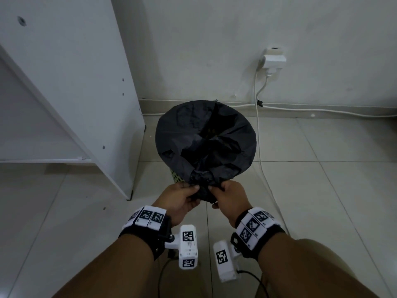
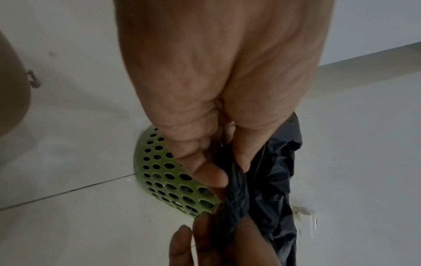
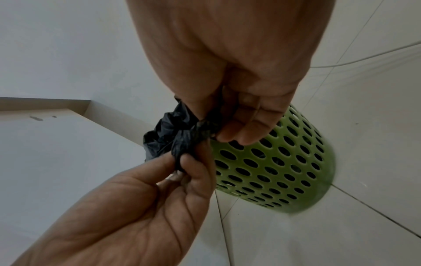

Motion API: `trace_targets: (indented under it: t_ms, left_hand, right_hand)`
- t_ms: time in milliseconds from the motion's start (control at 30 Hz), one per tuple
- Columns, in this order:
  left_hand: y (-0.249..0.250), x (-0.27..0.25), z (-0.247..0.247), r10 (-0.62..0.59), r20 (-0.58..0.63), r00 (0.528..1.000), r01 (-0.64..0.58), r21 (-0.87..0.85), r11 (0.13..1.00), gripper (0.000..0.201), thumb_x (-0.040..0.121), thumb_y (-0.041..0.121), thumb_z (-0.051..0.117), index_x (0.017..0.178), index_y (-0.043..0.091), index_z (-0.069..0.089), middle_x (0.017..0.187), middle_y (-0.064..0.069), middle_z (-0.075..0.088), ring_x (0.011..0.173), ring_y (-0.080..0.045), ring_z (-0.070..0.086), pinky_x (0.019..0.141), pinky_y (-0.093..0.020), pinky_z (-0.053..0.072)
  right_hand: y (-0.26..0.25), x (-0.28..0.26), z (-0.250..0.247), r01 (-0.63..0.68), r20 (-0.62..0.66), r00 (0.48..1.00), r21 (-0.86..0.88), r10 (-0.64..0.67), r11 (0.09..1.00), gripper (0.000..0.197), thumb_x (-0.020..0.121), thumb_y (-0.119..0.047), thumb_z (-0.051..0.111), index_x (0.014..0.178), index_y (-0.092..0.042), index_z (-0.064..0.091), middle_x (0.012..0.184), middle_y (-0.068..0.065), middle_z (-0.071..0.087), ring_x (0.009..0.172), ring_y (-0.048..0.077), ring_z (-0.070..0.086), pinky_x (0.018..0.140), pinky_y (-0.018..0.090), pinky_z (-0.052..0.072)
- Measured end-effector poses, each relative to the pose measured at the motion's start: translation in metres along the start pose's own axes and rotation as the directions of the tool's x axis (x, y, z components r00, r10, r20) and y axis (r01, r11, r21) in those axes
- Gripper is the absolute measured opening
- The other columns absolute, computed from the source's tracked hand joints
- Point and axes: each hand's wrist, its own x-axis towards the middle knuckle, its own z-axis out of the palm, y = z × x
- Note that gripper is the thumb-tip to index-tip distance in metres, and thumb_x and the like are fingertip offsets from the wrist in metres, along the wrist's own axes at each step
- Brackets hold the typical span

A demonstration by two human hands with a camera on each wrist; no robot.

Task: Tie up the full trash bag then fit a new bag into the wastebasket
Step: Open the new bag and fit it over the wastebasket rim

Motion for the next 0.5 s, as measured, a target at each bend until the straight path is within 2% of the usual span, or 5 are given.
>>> trace_targets:
  t_ms: [100,167,267,367,500]
  left_hand:
    - [0.003,0.001,0.000,-0.062,0.005,0.998,0.062,-0.063,0.996,0.014,0.095,-0.002,0.052,0.092,0.008,0.061,0.083,-0.007,0.064,0.064,-0.014,0.055,0.050,-0.019,0.044]
    - [0.004,0.002,-0.001,-0.096,0.020,0.995,0.097,-0.100,0.990,0.018,0.094,-0.003,0.047,0.090,0.009,0.059,0.077,-0.007,0.062,0.060,-0.014,0.051,0.048,-0.020,0.040]
    - [0.004,-0.001,0.001,-0.104,0.033,0.994,0.108,-0.183,0.977,0.016,0.091,0.002,0.044,0.089,0.008,0.060,0.075,-0.007,0.062,0.063,-0.017,0.050,0.058,-0.026,0.039]
    - [0.002,-0.003,0.002,-0.097,0.018,0.995,0.098,-0.296,0.950,0.021,0.091,0.012,0.047,0.084,0.006,0.065,0.077,-0.009,0.066,0.069,-0.021,0.058,0.069,-0.032,0.047]
    - [-0.006,0.002,0.004,-0.048,-0.055,0.997,0.029,-0.299,0.954,0.021,0.099,0.003,0.044,0.094,0.001,0.065,0.085,-0.012,0.073,0.082,-0.023,0.065,0.074,-0.032,0.053]
  right_hand:
    - [0.002,0.002,-0.002,0.002,0.002,1.000,-0.007,-0.002,1.000,0.024,0.092,-0.016,0.065,0.086,0.007,0.071,0.085,0.023,0.072,0.073,0.037,0.070,0.063,0.048,0.061]
    - [0.002,0.002,-0.003,0.005,0.004,1.000,-0.001,-0.005,1.000,0.023,0.091,-0.016,0.066,0.087,0.005,0.072,0.084,0.022,0.073,0.072,0.036,0.070,0.063,0.048,0.061]
    - [0.003,0.001,-0.003,-0.013,-0.006,1.000,0.059,0.014,0.998,0.019,0.091,-0.015,0.067,0.090,0.002,0.074,0.086,0.019,0.074,0.077,0.036,0.071,0.061,0.040,0.060]
    - [0.005,0.001,-0.003,-0.047,-0.012,0.999,0.119,0.049,0.992,0.018,0.090,-0.015,0.068,0.090,0.001,0.075,0.088,0.019,0.075,0.082,0.038,0.070,0.062,0.037,0.060]
    - [0.007,0.003,-0.006,-0.053,-0.013,0.998,0.120,0.054,0.991,0.018,0.090,-0.016,0.069,0.089,0.002,0.075,0.088,0.019,0.075,0.081,0.039,0.070,0.062,0.038,0.060]
